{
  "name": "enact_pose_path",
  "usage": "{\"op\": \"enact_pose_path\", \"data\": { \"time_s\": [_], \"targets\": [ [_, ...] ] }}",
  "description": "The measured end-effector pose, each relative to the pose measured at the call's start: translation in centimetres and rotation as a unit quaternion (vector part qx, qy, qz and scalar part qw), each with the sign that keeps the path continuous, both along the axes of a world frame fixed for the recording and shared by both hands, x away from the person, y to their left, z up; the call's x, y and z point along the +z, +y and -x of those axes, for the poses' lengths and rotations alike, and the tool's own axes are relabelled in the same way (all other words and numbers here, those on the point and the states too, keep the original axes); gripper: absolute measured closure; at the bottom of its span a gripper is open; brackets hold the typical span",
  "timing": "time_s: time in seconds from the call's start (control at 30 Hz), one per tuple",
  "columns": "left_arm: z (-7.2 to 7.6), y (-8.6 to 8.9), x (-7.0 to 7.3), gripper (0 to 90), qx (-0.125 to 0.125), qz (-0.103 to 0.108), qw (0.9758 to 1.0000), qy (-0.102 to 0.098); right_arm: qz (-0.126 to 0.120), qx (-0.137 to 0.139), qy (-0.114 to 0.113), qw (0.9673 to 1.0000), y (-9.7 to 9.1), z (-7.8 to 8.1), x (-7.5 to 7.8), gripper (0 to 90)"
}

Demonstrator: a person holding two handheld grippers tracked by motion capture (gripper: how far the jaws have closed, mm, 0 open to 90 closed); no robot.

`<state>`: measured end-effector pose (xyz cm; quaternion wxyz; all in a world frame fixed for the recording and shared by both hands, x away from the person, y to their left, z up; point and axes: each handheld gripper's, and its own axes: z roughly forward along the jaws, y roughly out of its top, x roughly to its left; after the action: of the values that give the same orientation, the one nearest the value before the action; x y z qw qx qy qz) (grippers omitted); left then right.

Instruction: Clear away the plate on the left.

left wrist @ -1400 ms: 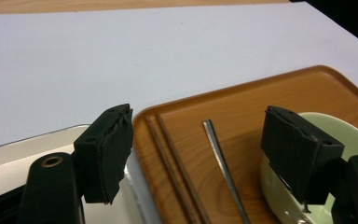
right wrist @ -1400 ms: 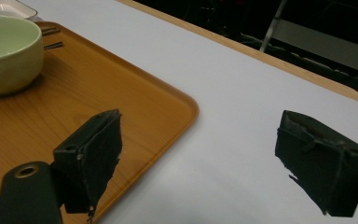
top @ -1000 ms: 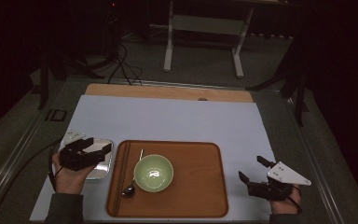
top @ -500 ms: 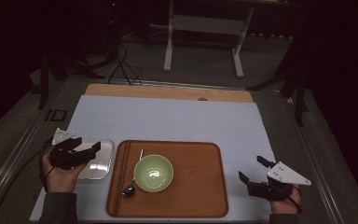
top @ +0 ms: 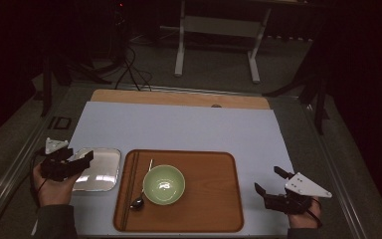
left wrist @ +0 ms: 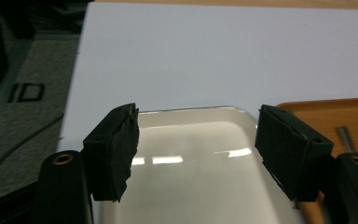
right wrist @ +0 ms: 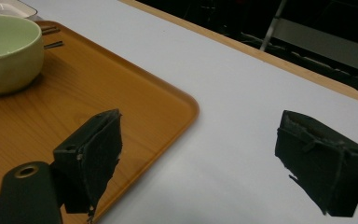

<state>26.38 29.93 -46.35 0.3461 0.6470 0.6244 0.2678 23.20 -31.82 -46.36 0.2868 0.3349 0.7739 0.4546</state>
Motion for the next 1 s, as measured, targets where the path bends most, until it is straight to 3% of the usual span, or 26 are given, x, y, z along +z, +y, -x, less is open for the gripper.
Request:
{"op": "enact_pose_path", "data": {
  "time_s": [0.2,0.47,0.8,1.0],
  "targets": [
    [0.2,1.2,-0.3,35.6,0.016,0.002,0.9998,0.009,0.000,0.000,0.000,1.0000,0.0,0.0,0.0,14.1],
    [-0.2,2.0,-1.2,35.4,0.031,-0.004,0.9992,0.024,0.000,0.000,0.000,1.0000,0.0,0.0,0.0,14.1],
    [-0.5,2.8,-2.2,40.2,0.033,-0.004,0.9977,0.059,0.001,0.000,0.000,1.0000,0.0,0.0,0.0,14.2],
    [-0.7,3.3,-3.1,41.8,0.041,-0.007,0.9956,0.084,0.000,-0.001,0.001,1.0000,0.0,0.0,0.0,14.1]
  ]
}}
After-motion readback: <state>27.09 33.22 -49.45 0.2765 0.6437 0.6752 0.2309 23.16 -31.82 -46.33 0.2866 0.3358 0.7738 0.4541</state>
